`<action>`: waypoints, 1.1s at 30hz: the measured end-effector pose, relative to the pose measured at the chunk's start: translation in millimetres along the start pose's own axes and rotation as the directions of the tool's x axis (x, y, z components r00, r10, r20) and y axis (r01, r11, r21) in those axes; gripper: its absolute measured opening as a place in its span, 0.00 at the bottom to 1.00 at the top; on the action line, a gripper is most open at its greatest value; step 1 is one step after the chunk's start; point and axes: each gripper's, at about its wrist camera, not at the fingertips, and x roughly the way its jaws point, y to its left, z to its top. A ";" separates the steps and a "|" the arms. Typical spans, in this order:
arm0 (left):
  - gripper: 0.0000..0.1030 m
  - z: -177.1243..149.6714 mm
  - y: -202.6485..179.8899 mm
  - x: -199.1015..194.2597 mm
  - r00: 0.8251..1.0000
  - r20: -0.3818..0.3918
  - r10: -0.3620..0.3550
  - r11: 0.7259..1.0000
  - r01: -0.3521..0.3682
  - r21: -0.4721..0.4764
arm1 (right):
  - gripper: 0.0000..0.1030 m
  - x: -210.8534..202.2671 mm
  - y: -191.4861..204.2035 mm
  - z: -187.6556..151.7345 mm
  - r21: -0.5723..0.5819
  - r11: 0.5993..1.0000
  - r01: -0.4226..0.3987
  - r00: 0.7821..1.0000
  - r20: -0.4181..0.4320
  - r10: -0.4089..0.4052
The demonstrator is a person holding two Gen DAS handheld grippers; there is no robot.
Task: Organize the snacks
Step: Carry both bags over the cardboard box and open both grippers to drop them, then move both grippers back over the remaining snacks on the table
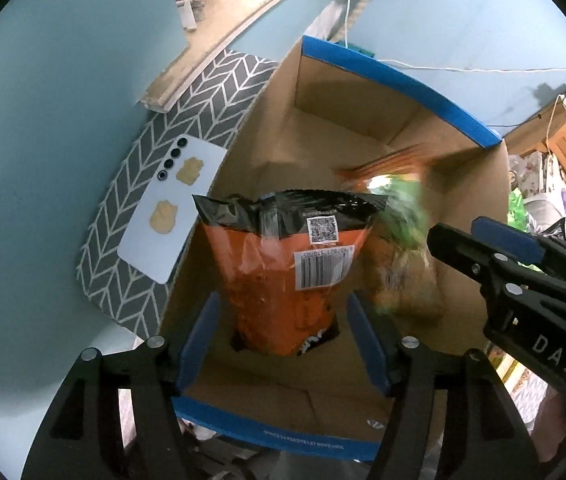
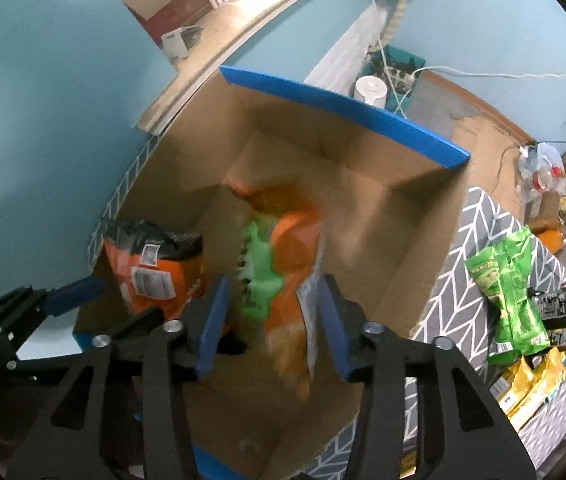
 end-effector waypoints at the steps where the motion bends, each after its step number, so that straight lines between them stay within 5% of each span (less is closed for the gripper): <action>1: 0.65 0.6 0.2 -1.7 1.000 0.000 -0.002 1.000 0.002 -0.003 | 0.54 -1.5 -1.2 -0.3 0.007 1.000 0.002 1.000 0.003 -0.002; 16: 0.65 -9.8 -16.1 -33.3 0.998 0.001 -0.065 0.998 0.065 0.008 | 0.62 -47.4 -28.3 -22.0 0.097 0.995 0.034 0.998 0.056 -0.039; 33: 0.65 -32.0 -121.2 -40.9 0.988 -0.049 -0.149 0.946 0.157 0.283 | 0.62 -95.5 -117.5 -96.0 0.332 0.936 0.120 0.987 0.059 -0.148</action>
